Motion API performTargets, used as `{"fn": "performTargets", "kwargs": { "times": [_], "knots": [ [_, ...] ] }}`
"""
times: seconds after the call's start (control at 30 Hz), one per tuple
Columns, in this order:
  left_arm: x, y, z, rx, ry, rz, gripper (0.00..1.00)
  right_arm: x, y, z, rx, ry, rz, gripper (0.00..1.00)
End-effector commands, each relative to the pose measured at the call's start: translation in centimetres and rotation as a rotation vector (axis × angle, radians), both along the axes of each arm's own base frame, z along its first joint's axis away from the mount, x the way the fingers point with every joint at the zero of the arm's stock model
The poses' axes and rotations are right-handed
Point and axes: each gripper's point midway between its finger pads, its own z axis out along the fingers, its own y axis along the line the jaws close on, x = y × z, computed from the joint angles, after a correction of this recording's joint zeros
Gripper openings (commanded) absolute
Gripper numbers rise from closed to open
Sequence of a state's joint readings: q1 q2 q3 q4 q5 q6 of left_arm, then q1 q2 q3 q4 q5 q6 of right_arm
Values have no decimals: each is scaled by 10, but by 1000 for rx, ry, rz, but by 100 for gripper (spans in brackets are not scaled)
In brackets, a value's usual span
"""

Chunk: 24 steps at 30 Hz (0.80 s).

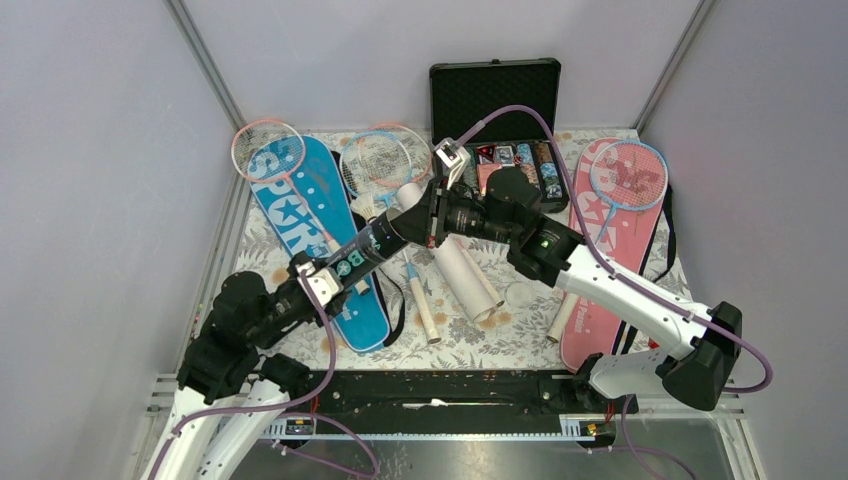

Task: Pack up the badminton gear
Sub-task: Place the shuttlecock at the shuttle tube.

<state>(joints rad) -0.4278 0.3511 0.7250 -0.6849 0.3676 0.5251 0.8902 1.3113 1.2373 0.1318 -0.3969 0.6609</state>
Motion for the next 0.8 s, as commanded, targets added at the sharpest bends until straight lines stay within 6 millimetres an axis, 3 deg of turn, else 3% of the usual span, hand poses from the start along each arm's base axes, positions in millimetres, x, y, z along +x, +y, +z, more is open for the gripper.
{"fn": "performTargets", "kwargs": {
  "times": [0.0, 0.13, 0.27, 0.37, 0.47, 0.63, 0.77],
  "knots": [
    [6, -7, 43, -67, -181, -29, 22, -9, 3, 12, 21, -8, 37, 4],
    [14, 2, 34, -53, -171, 38, 22, -6, -9, 29, 14, -35, -26, 38],
    [23, 14, 22, -39, -171, 121, 21, -1, -25, 48, 23, -87, -100, 56],
    [30, 26, 14, -18, -177, 198, 21, 7, -34, 48, -6, -113, -164, 62],
    [38, 43, 11, 1, -201, 300, 21, 29, -39, 41, -41, -129, -265, 62],
    [48, 76, 17, 30, -254, 486, 21, 83, -31, 16, -108, -154, -449, 63],
    [50, 98, 32, 12, -314, 611, 22, 133, -18, -25, -256, -88, -590, 63]
  ]
}}
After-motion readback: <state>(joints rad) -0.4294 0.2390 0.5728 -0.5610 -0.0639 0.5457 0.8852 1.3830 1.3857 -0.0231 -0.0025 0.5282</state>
